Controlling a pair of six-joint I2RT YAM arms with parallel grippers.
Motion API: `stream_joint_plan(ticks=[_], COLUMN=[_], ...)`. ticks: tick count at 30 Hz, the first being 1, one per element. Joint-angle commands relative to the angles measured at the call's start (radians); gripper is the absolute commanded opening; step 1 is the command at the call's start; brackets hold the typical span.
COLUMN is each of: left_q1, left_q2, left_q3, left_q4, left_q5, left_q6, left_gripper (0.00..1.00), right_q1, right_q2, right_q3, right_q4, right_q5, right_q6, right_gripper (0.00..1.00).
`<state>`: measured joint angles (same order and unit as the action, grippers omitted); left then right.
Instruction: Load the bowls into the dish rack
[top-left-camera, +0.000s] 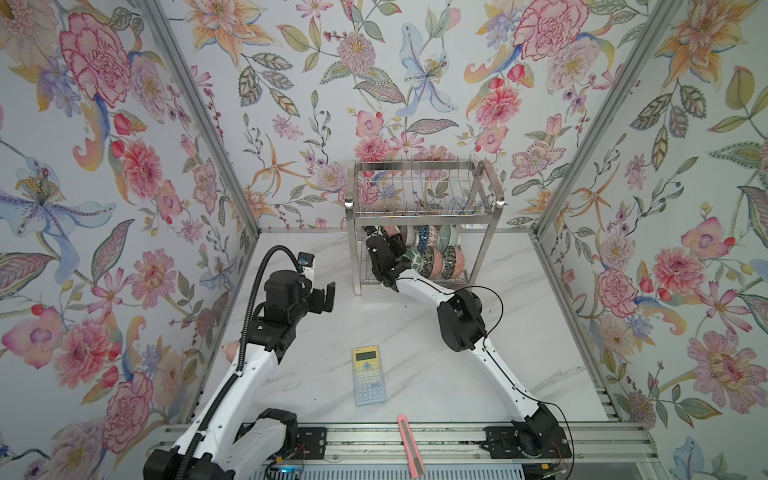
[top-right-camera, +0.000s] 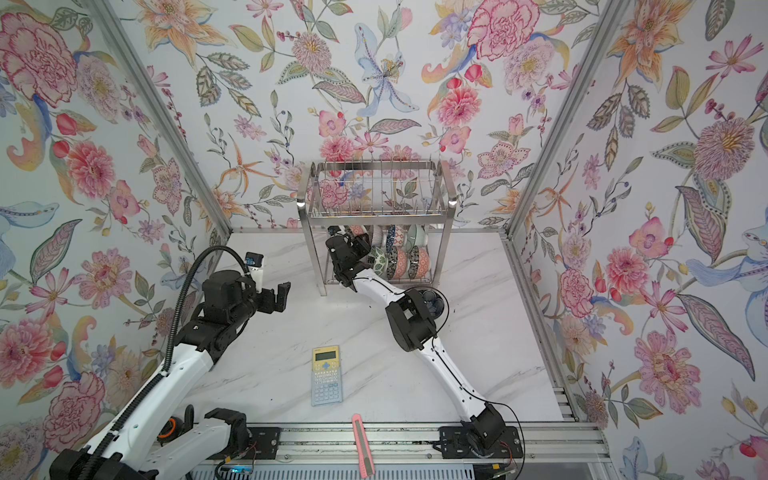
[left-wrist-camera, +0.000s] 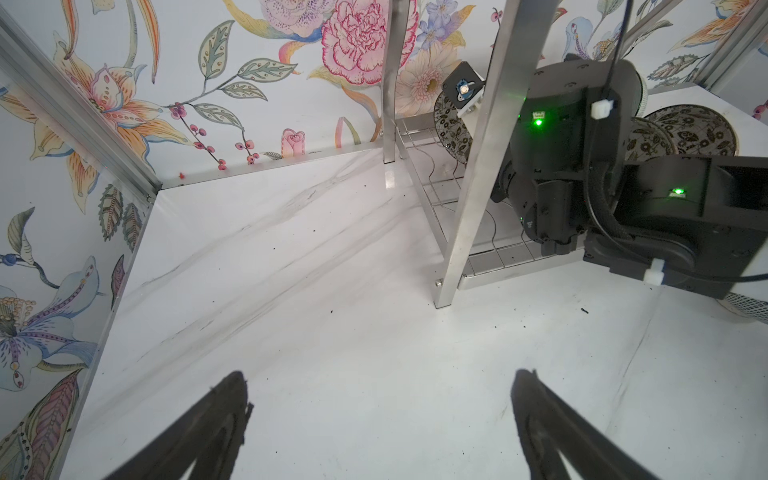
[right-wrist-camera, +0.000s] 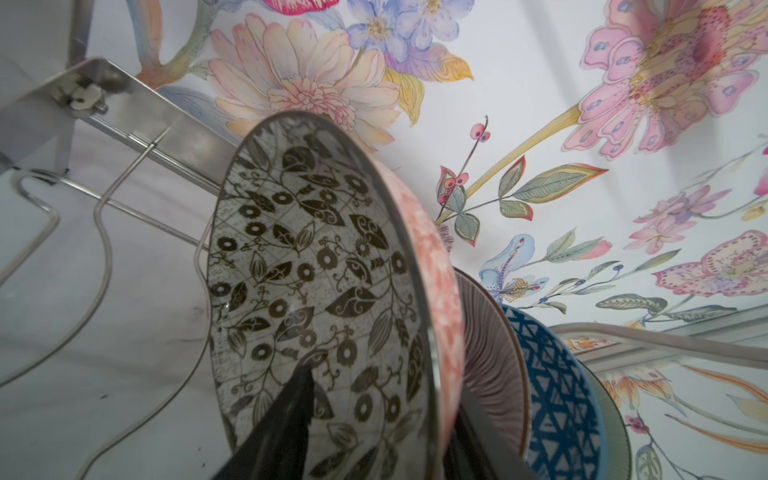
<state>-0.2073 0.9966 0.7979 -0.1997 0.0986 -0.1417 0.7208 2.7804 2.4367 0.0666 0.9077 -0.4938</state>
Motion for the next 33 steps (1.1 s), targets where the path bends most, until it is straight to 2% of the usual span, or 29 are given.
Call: stream_joint_plan(ticks=[1, 9, 19, 33], left_q1=[0.013, 0.012, 0.012, 0.012], left_q2=[-0.01, -0.008, -0.011, -0.013], left_q3=[-0.011, -0.011, -0.011, -0.011], left_q4=[0.008, 0.008, 0.008, 0.008], left_q5=[0.009, 0.007, 0.007, 0.007], left_q6=[-0.002, -0.002, -0.002, -0.004], left_gripper=[0.99, 0.99, 0.99, 0.99], right_q1=[0.009, 0.011, 0.012, 0.017], right_q2=[-0.073, -0.086, -0.099, -0.114], right_q3=[0.028, 0.028, 0.025, 0.019], right_q4=[-0.017, -0.023, -0.044, -0.068], right_q5=[0.001, -0.006, -0.013, -0.019], right_q6=[0.021, 0.024, 0.035, 0.045], right_gripper=[0.54, 0.59, 0.71, 0.98])
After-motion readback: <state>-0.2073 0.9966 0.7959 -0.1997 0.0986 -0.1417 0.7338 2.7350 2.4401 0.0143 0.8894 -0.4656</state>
